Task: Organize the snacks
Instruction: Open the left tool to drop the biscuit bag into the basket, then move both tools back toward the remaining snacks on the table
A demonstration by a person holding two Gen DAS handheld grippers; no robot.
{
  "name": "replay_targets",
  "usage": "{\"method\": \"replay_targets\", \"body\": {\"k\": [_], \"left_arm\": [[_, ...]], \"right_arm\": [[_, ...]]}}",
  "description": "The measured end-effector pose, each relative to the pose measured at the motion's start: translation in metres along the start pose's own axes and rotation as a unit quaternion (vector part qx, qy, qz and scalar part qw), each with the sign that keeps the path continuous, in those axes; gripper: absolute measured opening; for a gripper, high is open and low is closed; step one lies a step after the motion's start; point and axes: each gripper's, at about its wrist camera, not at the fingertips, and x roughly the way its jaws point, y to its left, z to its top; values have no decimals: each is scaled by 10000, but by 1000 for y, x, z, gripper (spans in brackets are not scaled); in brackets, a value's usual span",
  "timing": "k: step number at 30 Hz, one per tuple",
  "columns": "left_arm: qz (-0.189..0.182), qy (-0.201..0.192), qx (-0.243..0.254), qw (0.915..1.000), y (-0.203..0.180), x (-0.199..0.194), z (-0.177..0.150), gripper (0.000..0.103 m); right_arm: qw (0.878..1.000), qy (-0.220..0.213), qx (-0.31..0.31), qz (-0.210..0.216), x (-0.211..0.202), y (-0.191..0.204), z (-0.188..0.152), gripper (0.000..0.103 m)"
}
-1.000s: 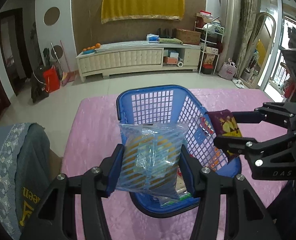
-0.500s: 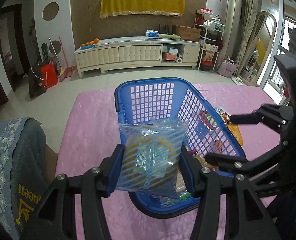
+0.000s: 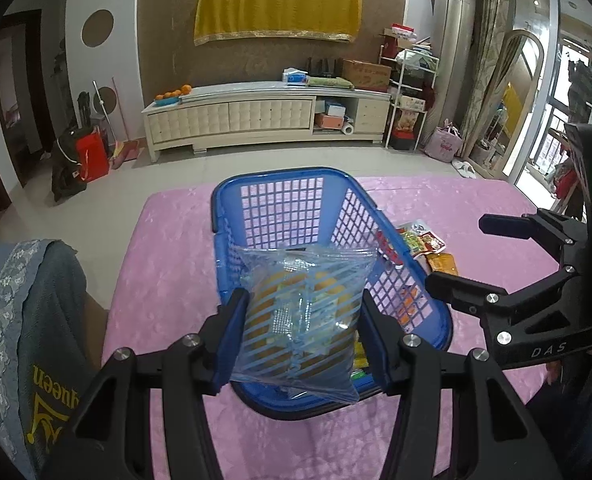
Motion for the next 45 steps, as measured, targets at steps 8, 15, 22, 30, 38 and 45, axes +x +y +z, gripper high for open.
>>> {"method": "replay_targets", "body": {"k": [8, 15, 22, 30, 38, 45], "left_arm": [[-224, 166, 36, 9996, -22, 26, 2, 52], [-251, 391, 182, 9988, -40, 56, 1, 52], [-305, 599, 70, 9977, -39, 74, 3, 57], [-337, 511, 363, 9975, -52, 55, 1, 68], [-341, 245, 556, 9976, -76, 19, 7, 72], [-408, 160, 770, 9961, -105, 6, 12, 74]], "right_arm": [[9991, 71, 387, -130, 0, -28, -11, 103], [9986, 181, 447, -239, 13, -45, -22, 103], [9981, 261, 507, -223, 20, -54, -28, 103], [9976, 86, 652, -203, 0, -62, -26, 103], [9979, -83, 591, -265, -43, -70, -33, 103], [9970, -237, 651, -333, -73, -88, -43, 103]]}}
